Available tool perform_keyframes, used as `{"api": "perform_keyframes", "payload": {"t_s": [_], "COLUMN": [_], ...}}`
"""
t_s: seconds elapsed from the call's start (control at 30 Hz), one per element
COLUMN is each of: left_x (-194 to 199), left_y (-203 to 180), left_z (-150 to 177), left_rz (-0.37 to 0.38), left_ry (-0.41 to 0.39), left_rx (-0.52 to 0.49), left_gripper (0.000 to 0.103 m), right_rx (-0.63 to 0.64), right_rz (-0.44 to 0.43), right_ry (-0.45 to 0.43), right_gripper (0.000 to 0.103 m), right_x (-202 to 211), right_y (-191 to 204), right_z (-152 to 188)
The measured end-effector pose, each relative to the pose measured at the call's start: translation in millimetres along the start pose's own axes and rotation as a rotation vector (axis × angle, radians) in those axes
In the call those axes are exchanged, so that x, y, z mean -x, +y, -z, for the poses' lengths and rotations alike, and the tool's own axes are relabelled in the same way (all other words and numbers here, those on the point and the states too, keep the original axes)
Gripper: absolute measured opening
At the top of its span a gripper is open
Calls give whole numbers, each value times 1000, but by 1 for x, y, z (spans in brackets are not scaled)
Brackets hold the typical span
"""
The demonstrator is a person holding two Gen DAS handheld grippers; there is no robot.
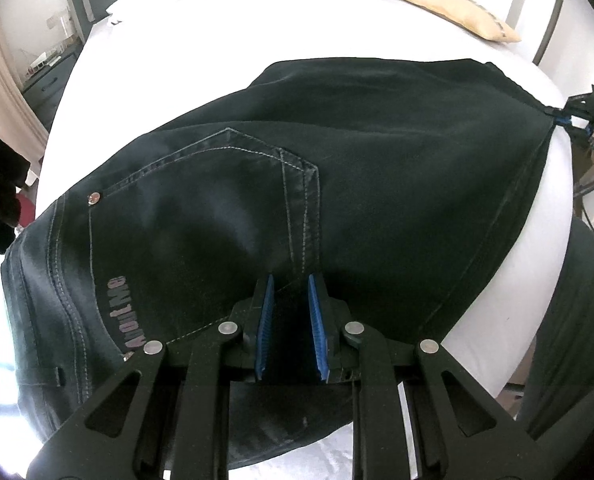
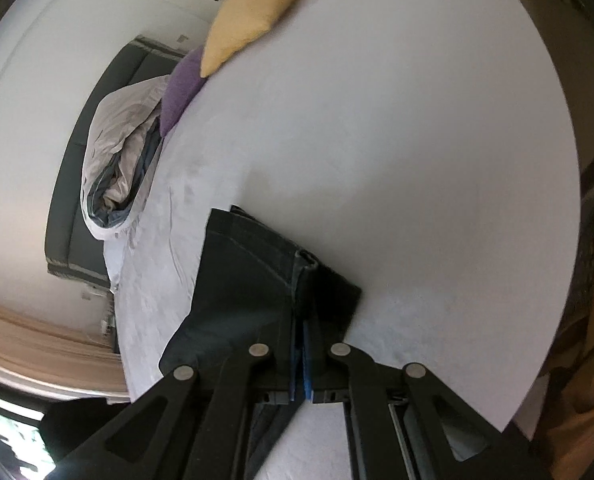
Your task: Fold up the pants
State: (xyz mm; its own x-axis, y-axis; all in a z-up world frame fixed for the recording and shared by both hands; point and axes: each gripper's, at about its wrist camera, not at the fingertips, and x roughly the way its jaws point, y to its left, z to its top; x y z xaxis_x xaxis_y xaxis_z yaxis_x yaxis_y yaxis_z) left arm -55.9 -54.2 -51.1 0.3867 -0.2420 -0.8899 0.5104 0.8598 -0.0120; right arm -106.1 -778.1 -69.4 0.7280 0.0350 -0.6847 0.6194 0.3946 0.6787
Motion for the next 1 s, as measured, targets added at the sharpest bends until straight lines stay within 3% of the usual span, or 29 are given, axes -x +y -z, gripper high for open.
{"api": "perform_keyframes", "payload": {"t_s": [0.13,0.27,0.33,0.4,0.47,0.53,0.6,0.67,0.7,0.83,0.87,0.97,1.0], "left_x": [3,8,13,16,20,26,29,32,31,26,25,28,29], "left_y": [-7,-10,-10,-9,-7,-7,-9,-8,-8,-6,-5,5,8], "left_z": [5,10,13,16,19,18,17,21,21,27,29,34,36], "left_rz": [-19,-24,-16,-9,-11,-7,8,12,9,5,4,10,13], "left_ry": [-12,-33,-43,-49,-57,-74,-92,-92,-87,-73,-72,-74,-75], "left_rx": [-20,-7,6,18,20,25,29,23,22,35,36,61,72], "left_gripper": [17,17,17,17,17,17,17,17,17,18,18,18,17], "right_rx": [-62,-7,-13,8,8,49,146,214,255,415,419,299,252], "right_rz": [-24,31,66,200,224,156,43,-191,-247,-285,-250,-136,-112], "right_ry": [53,0,-40,-137,-187,-181,-132,28,94,331,358,320,283], "right_gripper": [1,6,16,45,45,45,45,45,45,45,45,0,0], "right_x": [-14,3,17,36,48,56,56,38,28,-25,-38,-59,-57], "right_y": [-20,-12,-10,-5,-2,12,43,77,90,120,115,71,56], "right_z": [-4,2,4,4,3,4,13,35,48,111,119,108,98]}}
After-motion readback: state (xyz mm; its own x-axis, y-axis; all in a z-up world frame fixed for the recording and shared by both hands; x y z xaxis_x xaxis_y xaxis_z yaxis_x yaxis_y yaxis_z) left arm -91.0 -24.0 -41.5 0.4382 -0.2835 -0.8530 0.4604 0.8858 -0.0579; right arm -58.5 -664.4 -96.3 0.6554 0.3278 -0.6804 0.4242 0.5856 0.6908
